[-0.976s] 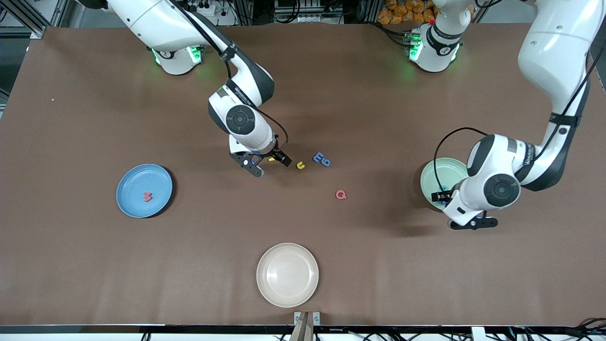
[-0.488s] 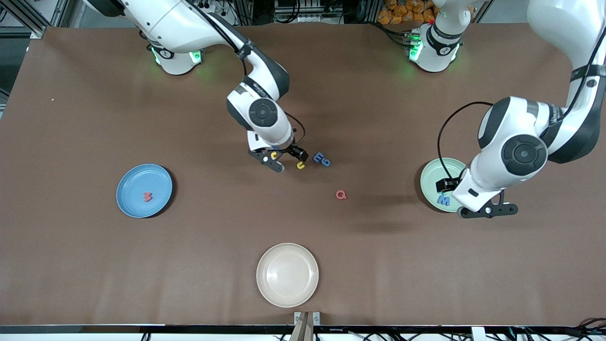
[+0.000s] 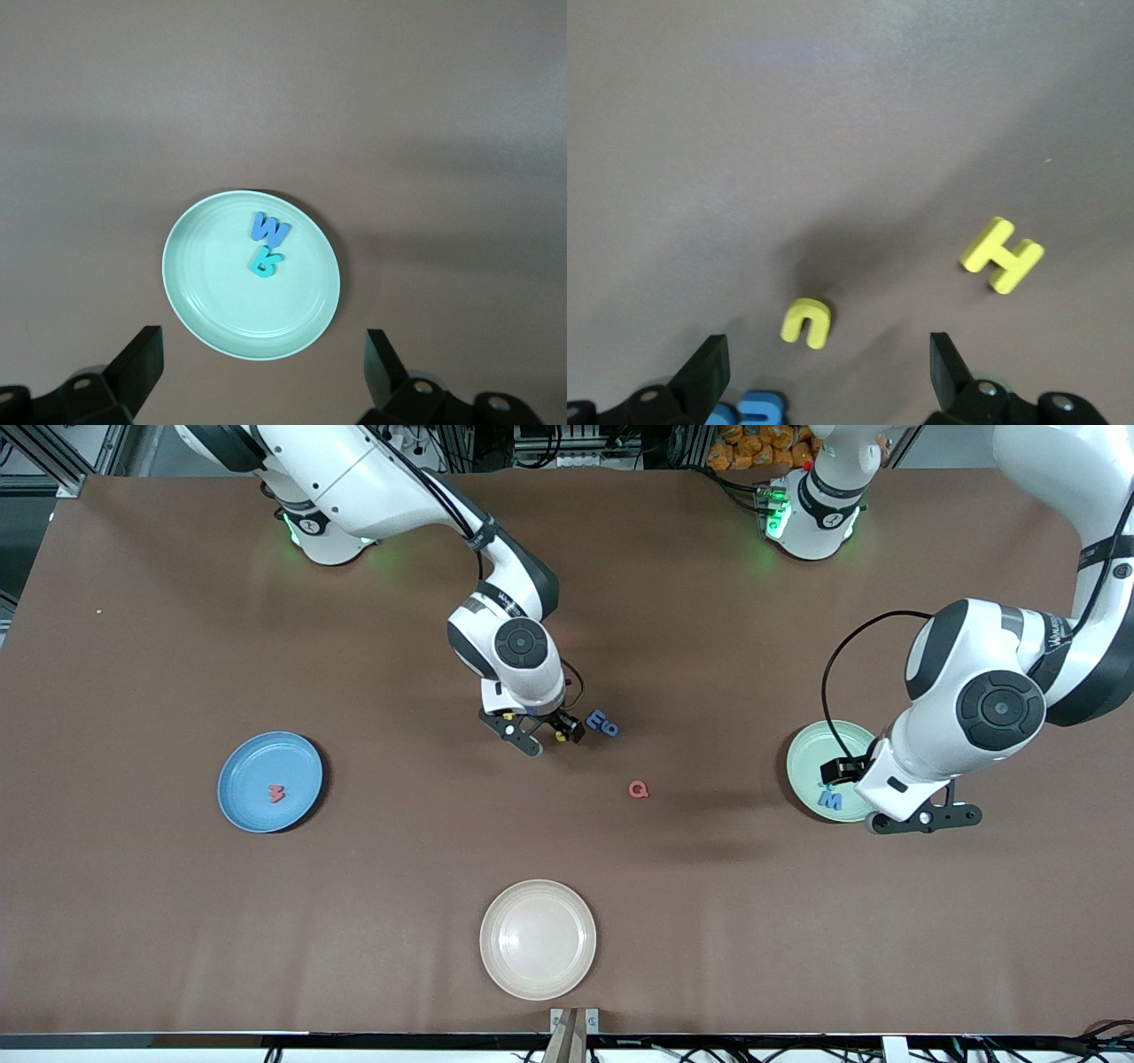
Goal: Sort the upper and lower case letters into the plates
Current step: 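Release the teal letter on the green plate while the right gripper reaches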
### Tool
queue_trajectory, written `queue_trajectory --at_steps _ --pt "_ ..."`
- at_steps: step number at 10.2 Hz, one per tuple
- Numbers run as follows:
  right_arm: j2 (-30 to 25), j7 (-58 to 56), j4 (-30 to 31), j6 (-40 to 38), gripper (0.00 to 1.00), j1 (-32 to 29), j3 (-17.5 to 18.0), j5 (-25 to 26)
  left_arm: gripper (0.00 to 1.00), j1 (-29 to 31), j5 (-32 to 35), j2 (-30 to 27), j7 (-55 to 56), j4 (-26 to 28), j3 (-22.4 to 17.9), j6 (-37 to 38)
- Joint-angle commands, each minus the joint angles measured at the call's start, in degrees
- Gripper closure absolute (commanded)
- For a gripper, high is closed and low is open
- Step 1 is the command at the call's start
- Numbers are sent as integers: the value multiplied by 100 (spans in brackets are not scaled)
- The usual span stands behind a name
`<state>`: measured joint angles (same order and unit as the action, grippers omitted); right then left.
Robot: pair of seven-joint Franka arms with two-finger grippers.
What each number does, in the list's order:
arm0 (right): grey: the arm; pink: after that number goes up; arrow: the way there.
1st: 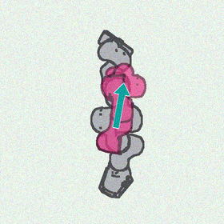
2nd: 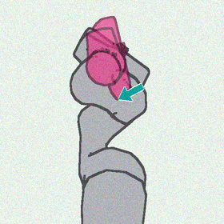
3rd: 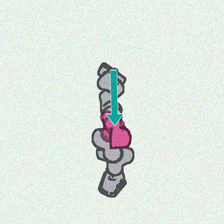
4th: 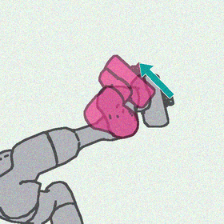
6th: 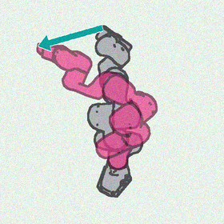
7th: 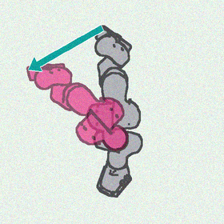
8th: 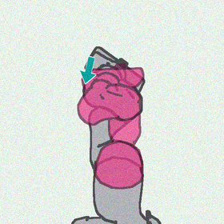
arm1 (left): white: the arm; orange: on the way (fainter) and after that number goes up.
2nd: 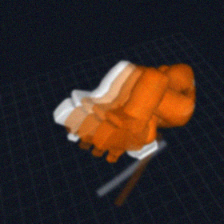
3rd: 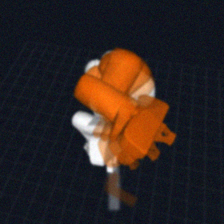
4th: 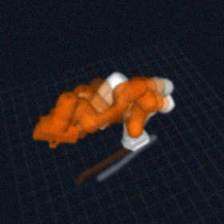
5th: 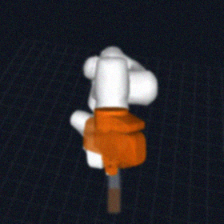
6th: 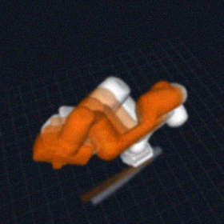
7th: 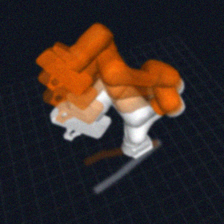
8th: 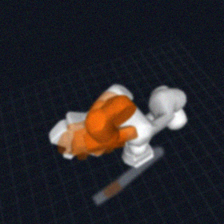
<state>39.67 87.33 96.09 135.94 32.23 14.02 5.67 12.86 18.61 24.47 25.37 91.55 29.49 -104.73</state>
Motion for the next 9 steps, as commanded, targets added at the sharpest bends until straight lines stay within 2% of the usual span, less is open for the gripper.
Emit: queue_trajectory --at_steps 1,7,9 --pt "146 345 -195 56 0 73 -40 136 0 32 -129 23 -23 -120 13 128" --pt "471 434 -363 73 0 292 -128 250 0 41 -164 -126 -5 -111 100 225" --pt "515 416 -363 73 8 301 -128 259 0 41 -173 -275 -14 -111 100 479"
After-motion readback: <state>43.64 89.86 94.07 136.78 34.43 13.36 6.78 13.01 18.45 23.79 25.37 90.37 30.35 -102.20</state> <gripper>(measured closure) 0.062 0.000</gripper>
